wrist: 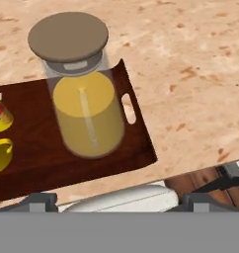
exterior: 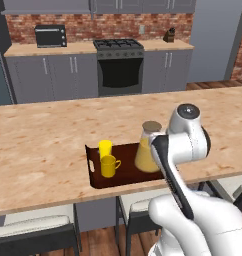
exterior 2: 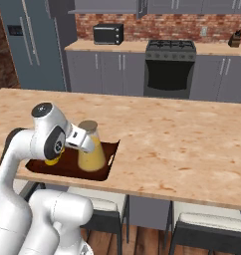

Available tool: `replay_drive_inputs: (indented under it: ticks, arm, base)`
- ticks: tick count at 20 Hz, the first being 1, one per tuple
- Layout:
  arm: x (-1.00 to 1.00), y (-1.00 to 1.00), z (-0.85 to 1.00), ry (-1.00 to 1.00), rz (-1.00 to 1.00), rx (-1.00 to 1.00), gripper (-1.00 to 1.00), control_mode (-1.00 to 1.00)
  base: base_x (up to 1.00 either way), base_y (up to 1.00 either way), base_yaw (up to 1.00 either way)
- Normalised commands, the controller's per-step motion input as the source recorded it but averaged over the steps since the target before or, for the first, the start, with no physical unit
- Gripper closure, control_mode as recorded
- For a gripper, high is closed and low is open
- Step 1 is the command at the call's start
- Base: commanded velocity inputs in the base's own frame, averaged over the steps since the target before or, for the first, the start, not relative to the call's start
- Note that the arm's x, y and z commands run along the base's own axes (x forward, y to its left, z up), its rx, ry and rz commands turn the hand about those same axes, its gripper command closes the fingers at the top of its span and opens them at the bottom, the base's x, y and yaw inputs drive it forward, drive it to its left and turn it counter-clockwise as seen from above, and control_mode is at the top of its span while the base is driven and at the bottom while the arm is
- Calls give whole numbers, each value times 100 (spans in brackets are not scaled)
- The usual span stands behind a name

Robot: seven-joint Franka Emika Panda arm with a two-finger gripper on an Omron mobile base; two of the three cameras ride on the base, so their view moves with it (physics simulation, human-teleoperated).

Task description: There is a tray on the dining counter. Grab the cup, mug, and pitcher and place them on the tray. The pitcher may be placed next to the tray if it cannot fit the tray.

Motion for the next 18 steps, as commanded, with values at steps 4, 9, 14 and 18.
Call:
replay_drive_inputs:
  ticks: [4,9,14,18]
  arm:
    - [-66,0,63,0,1,0,-100,-100]
    - [-58,0,56,1,2,0,-100,-100]
    - [-53,0,47,6,9,1,-100,-100]
    - [-60,4,20,10,18,1,-100,-100]
  base:
    - [0,0,0]
    - [0,0,0]
    - [0,0,0]
    - [0,0,0]
